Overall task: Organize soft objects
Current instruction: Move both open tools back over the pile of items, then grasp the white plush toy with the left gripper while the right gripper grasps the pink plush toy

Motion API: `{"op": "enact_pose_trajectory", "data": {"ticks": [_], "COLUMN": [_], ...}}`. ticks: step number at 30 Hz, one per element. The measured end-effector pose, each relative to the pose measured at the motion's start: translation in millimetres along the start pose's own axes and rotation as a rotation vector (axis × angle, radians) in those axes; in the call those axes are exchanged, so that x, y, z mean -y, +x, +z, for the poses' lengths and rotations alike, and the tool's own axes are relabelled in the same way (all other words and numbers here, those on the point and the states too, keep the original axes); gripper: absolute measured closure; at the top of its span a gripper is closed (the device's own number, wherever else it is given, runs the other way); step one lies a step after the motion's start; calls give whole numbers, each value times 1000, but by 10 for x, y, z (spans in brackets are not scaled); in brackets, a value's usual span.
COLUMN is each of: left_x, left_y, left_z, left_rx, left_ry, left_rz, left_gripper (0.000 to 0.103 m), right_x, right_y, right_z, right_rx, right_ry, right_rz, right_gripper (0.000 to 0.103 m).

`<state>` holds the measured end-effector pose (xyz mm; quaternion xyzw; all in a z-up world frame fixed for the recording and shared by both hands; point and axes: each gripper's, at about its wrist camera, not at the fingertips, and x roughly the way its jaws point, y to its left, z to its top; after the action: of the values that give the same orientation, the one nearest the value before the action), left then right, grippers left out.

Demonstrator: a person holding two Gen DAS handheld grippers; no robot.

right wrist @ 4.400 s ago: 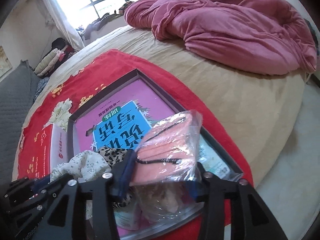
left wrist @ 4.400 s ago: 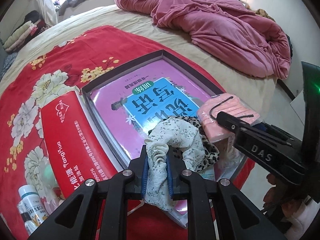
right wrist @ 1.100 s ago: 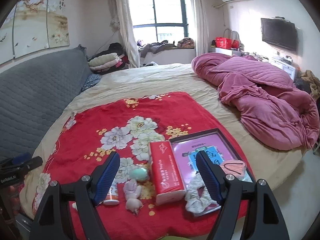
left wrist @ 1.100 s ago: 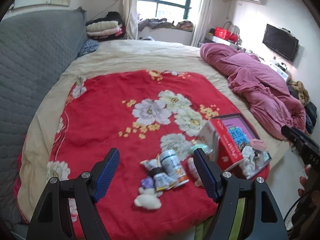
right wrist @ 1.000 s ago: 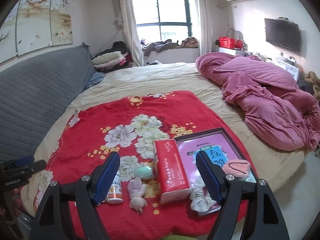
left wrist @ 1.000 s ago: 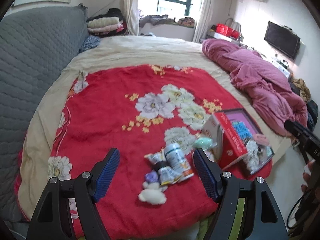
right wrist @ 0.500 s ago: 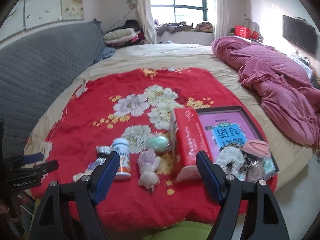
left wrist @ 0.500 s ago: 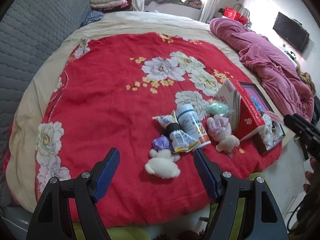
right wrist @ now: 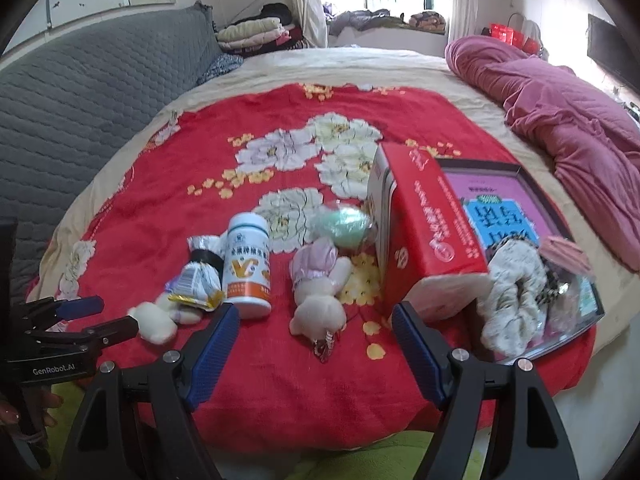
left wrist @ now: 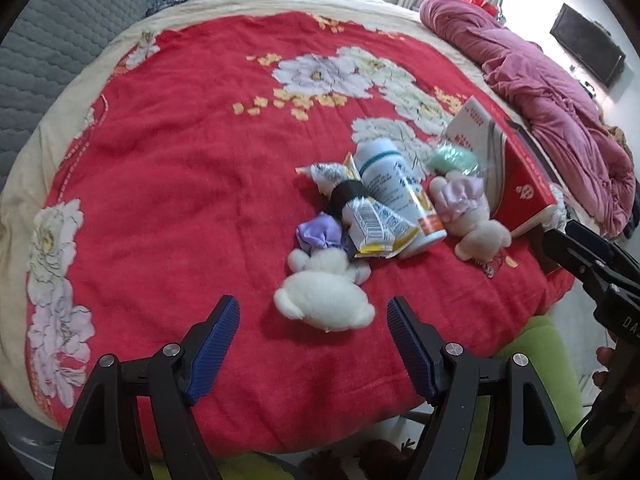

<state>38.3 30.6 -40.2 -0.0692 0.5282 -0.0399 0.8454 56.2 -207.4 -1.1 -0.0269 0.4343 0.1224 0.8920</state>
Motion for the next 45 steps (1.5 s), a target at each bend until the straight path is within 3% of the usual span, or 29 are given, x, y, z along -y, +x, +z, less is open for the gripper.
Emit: {"op": "enact_pose_trajectory", "data": {"ticks": [4, 7, 26, 31, 33, 35, 37, 45], "left_x": [75, 117, 109, 92, 89, 77, 69, 77], "left_y": [168, 282, 643, 668, 676, 674, 671, 620], "left_z": [13, 25, 88, 113, 122, 130, 140, 122], "left_rx": [-24, -31, -52, -52, -53, -47, -46, -40], "left_ry": [29, 54, 60, 48, 41, 31, 16, 7], "left_rz": [19, 76, 63, 35, 24, 7, -21, -71], "left_gripper": [26, 26, 26, 25, 26, 28, 38, 48], "right_x": [5, 18, -40, -89, -101, -111, -99, -82], "right_y": [193, 316, 1017, 1114, 1138, 1131, 1119, 1048], "right_z": [-60, -86, -56, -35, -44, -55, -60, -65], "right_rx": [-38, -60, -115, -118, -122, -108, -107, -94], "right_ry": [1, 4, -36, -67, -71, -82, -78, -67], "right_rz": [2, -5, -43, -60, -54, -52, -39, -5], "right_gripper": [25, 25, 25, 54, 60, 61, 62, 63]}}
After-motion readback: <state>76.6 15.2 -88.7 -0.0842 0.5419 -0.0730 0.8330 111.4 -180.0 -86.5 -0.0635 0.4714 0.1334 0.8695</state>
